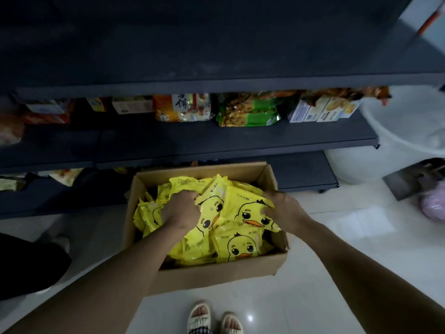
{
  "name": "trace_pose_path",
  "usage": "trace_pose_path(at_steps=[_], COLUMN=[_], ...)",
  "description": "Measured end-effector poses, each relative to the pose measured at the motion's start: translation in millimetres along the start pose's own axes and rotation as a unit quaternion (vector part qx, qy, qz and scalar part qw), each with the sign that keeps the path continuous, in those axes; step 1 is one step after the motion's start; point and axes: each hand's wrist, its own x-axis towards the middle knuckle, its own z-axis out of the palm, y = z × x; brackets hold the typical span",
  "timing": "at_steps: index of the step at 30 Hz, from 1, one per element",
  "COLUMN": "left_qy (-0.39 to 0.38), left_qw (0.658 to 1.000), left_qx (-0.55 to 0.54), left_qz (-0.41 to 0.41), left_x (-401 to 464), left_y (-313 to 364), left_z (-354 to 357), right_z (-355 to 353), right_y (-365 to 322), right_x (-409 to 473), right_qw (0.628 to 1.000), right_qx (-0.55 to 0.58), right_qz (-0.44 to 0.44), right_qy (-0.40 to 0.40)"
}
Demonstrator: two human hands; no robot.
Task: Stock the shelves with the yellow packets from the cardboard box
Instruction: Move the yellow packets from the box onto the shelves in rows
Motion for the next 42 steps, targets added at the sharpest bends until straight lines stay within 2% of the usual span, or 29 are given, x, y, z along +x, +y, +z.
trace_pose_path(at_steps=[9,14,19,31,42], left_qy=[0.062,0.123,0.183,0.26,0.326], left_qw=[0.992,0.973,0.955,0.924,0.899], left_qx=[-0.033,-0.011,0.009,0.003,-0.012], left_qz=[0.106,0.197,0.234,0.279,0.292], left_x=[-19.9,-40.3,-57.5,-95.9,-104.8], left_y=[56.0,99.4,142.5,271.5,389.4], left_z=[-125.0,-190.9,-240.1,-304.6,-345.7], right_z=[-118.6,-193.8,-259.5,-412.2,-528.9], right_y=[-47.3,-68.1,-75.9,-24.3,34.5], right_x=[-40.2,-68.9,-93.0,-120.8,-124.8], right_qw=[0.993,0.982,0.968,0.943,0.921], right_qx=[-0.032,-0.027,-0.041,-0.108,-0.112], right_qz=[-0.005,-0.032,-0.061,-0.136,-0.175], right_qy=[0.117,0.185,0.241,0.284,0.33])
